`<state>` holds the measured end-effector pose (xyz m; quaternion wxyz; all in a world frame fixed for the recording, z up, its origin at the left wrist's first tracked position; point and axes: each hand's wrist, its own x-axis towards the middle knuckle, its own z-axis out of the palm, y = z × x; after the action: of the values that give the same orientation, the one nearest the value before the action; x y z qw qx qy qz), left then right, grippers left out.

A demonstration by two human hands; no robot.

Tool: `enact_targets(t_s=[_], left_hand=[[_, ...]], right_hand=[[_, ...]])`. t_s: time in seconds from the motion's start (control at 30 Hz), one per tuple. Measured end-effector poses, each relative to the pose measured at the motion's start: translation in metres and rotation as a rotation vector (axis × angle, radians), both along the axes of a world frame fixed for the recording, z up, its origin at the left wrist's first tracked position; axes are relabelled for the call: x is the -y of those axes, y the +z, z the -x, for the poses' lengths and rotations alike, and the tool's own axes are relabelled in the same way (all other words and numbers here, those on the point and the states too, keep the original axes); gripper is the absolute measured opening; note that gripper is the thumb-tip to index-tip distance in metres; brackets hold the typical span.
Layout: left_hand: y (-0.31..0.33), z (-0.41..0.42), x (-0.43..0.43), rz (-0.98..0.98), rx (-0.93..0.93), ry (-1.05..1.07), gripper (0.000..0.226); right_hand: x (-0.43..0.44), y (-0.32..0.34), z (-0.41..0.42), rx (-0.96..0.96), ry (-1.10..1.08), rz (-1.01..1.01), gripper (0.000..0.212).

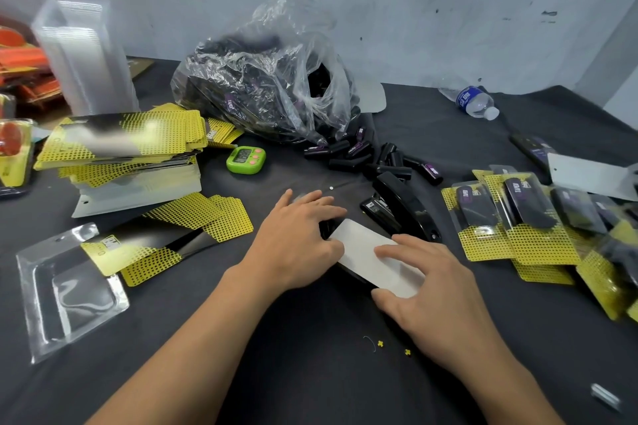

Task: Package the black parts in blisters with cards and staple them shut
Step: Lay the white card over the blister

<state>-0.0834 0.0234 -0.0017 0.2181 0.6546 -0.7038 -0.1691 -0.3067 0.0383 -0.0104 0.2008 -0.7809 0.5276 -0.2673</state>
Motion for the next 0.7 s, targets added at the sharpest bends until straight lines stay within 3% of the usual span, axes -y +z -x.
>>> enact_targets(t_s=[0.2, 0.37, 0.5, 0.7], left_hand=[[0.003, -0.01, -0.001, -0.039, -0.185, -0.052, 0.072], [-0.005, -0.031, 0.008, 0.045, -0.476, 0.299, 0.045], [-0.011, -0.039, 0.013, 0.028, -0.713, 0.352, 0.043], [-0.012, -0.04, 0.01, 0.007, -0.805, 0.331, 0.048]], right_hand=[[0.0, -0.002, -0.004, 0.049, -0.002, -0.047, 0.05], [0.0, -0.002, -0.007, 0.042, 0.004, -0.032, 0.049], [0.0, -0.002, -0.007, 0.041, 0.009, -0.026, 0.049], [0.001, -0.001, -0.011, 0.048, 0.027, -0.013, 0.051]])
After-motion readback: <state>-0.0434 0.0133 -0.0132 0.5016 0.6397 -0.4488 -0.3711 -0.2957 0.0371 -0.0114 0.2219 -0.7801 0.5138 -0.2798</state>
